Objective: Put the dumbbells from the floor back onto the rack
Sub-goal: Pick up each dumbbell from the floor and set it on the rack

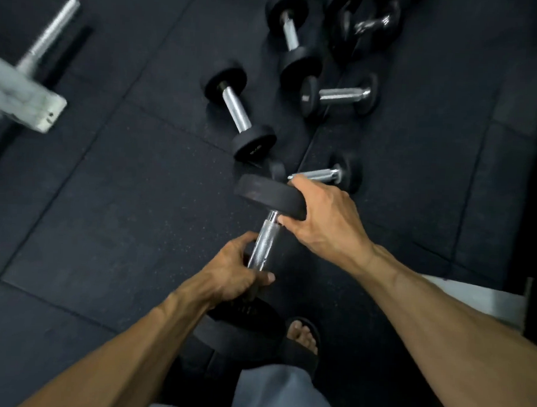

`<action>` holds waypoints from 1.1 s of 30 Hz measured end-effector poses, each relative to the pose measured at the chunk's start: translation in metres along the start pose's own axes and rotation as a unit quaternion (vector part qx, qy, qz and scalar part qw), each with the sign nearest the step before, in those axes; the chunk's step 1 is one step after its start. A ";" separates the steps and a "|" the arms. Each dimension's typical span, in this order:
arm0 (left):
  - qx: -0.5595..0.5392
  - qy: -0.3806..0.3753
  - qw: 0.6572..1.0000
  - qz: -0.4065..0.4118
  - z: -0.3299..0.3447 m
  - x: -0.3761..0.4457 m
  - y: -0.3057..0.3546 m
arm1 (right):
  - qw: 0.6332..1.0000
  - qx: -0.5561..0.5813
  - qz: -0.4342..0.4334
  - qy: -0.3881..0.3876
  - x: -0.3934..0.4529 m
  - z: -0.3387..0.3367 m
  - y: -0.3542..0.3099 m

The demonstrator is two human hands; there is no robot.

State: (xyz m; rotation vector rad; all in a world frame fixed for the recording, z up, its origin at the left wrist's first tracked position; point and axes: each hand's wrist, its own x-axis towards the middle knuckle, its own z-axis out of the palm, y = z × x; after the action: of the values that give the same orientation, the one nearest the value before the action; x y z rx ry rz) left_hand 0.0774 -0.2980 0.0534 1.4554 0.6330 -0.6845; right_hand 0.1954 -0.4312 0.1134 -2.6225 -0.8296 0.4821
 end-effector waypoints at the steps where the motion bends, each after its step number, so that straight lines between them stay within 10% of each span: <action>1: 0.004 -0.008 1.000 0.008 -0.001 -0.018 0.018 | 1.000 -0.005 -0.001 0.007 -0.006 -0.023 -0.009; 19: 0.210 -0.190 0.908 0.307 0.123 -0.361 0.419 | 0.936 -0.133 0.086 0.314 -0.264 -0.532 -0.149; 33: 0.320 -0.330 0.815 0.352 0.428 -0.430 0.471 | 0.874 -0.179 0.261 0.368 -0.523 -0.642 -0.023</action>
State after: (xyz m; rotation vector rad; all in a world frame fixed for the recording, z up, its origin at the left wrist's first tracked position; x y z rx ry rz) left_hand 0.1342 -0.7119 0.6974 1.7459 -0.7412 -0.7600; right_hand 0.0477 -0.8698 0.8006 -2.9816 0.0580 -0.6056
